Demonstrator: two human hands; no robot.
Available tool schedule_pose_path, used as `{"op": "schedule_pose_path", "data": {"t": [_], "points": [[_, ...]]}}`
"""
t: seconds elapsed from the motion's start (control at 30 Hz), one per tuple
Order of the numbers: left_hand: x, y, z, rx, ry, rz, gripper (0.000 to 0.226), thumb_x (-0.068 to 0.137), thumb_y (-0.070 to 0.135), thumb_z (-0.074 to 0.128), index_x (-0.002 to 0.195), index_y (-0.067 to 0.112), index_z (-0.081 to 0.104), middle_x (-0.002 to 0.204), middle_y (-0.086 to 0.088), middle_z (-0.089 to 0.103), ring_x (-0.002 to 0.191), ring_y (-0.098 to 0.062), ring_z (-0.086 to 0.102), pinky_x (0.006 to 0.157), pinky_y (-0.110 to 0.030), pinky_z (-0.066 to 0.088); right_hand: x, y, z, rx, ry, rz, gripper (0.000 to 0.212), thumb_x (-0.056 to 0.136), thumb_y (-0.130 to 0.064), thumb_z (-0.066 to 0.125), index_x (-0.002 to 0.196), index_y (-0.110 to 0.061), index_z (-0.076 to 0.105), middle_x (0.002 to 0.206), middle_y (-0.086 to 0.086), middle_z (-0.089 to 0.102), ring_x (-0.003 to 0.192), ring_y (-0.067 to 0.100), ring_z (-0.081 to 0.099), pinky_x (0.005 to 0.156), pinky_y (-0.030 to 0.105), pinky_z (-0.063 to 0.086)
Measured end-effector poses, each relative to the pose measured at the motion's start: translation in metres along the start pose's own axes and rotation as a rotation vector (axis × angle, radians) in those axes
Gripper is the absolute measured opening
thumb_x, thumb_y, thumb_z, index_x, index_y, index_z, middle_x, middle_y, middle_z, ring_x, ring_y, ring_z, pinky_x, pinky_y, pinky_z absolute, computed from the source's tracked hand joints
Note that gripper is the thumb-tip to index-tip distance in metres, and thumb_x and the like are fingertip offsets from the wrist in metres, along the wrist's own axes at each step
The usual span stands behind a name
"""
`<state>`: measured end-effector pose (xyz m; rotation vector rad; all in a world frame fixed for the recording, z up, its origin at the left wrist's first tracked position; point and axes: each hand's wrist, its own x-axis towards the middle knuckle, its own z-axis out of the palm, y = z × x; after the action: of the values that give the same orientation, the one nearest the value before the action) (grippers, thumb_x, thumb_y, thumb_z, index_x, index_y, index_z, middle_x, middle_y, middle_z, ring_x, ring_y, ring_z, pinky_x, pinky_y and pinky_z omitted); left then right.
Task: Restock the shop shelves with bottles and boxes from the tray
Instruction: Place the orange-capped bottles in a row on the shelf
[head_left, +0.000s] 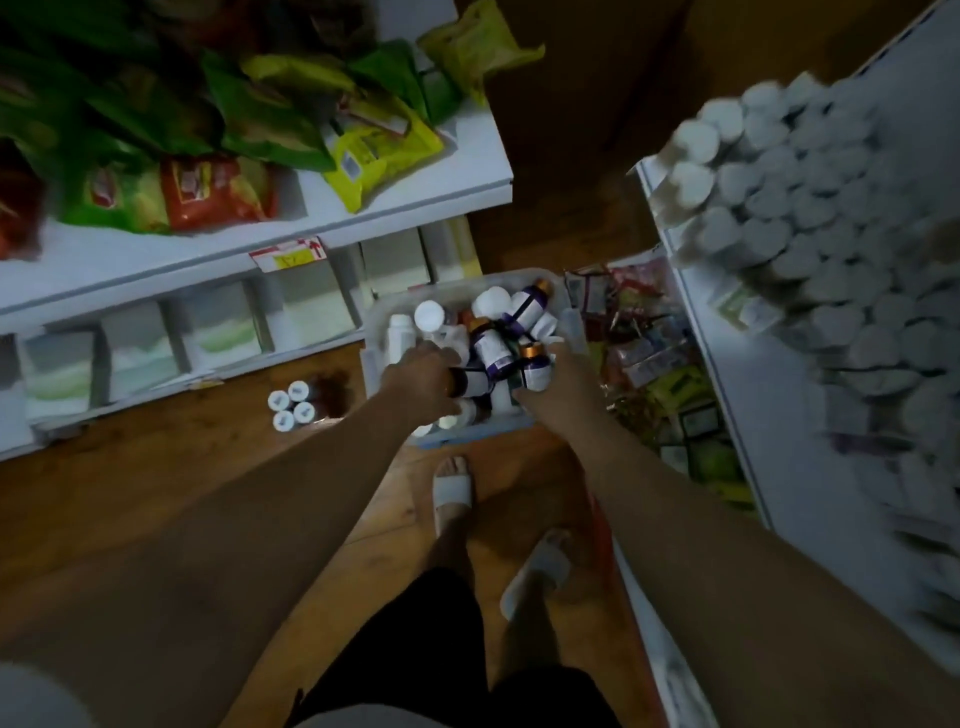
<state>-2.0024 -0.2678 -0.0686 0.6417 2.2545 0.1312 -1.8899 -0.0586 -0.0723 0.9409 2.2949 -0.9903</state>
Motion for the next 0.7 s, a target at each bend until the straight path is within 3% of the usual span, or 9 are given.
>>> {"op": "schedule_pose_path", "data": {"t": [0.13,0.27,0.4,0.5,0.57,0.63,0.7], "points": [[0.014,-0.005,0.008,0.06,0.054,0.006,0.08,0.071,0.046,0.092,0.141,0.029,0.057,0.136,-0.006,0.053,0.128,-0.033,0.05,0.09,-0.047,0.053,0.032,0.019,0.026,-0.019,0.069,0.041,0.093,0.05,-0.076,0.064,0.131,-0.034,0.045,0.125,0.003,0.062,0.115,0.035,0.063,0.09,0.058,0.056],[0.016,-0.016,0.01,0.088,0.119,0.088,0.071,0.076,0.049,0.087,0.139,0.029,0.06,0.134,-0.005,0.058,0.123,-0.033,0.052,0.091,-0.047,0.052,0.029,-0.002,0.026,-0.042,0.115,0.071,0.078,0.064,-0.06,0.079,0.129,-0.031,0.047,0.125,0.006,0.061,0.118,0.036,0.06,0.095,0.058,0.054],[0.006,-0.024,0.017,-0.064,0.221,0.144,0.058,0.084,0.047,0.081,0.137,0.029,0.063,0.131,-0.002,0.067,0.117,-0.031,0.057,0.089,-0.046,0.053,0.035,0.004,0.032,-0.012,0.168,0.073,0.059,0.072,-0.047,0.074,0.125,-0.034,0.051,0.123,0.003,0.064,0.117,0.035,0.061,0.096,0.059,0.052],[0.001,-0.027,0.017,-0.341,0.255,0.211,0.048,0.082,0.039,0.083,0.126,0.024,0.07,0.117,-0.001,0.072,0.106,-0.025,0.065,0.09,-0.046,0.056,0.026,0.005,0.027,0.089,0.176,0.031,0.046,0.076,-0.042,0.076,0.113,-0.046,0.05,0.116,-0.003,0.066,0.113,0.03,0.064,0.097,0.057,0.052],[-0.01,-0.022,0.007,-0.559,0.296,0.228,0.04,0.084,0.028,0.087,0.121,0.021,0.072,0.113,0.003,0.072,0.105,-0.017,0.066,0.094,-0.038,0.054,0.007,-0.009,0.011,0.219,0.172,0.012,0.044,0.08,-0.039,0.081,0.113,-0.047,0.053,0.112,-0.008,0.067,0.108,0.024,0.066,0.094,0.047,0.055],[-0.021,-0.014,-0.01,-0.758,0.316,0.187,0.029,0.087,0.025,0.086,0.113,0.025,0.074,0.107,0.007,0.072,0.102,-0.007,0.066,0.092,-0.027,0.051,-0.009,-0.021,-0.006,0.397,0.169,-0.013,0.042,0.085,-0.026,0.084,0.12,-0.03,0.061,0.103,-0.009,0.067,0.096,0.014,0.067,0.075,0.023,0.055],[-0.033,-0.002,-0.033,-0.985,0.315,0.154,0.019,0.092,0.02,0.081,0.11,0.021,0.076,0.105,0.003,0.076,0.103,-0.005,0.07,0.092,-0.025,0.053,-0.029,-0.035,-0.027,0.571,0.182,-0.037,0.037,0.088,-0.015,0.083,0.118,-0.021,0.062,0.1,-0.008,0.066,0.089,0.006,0.064,0.064,0.014,0.05]]}}
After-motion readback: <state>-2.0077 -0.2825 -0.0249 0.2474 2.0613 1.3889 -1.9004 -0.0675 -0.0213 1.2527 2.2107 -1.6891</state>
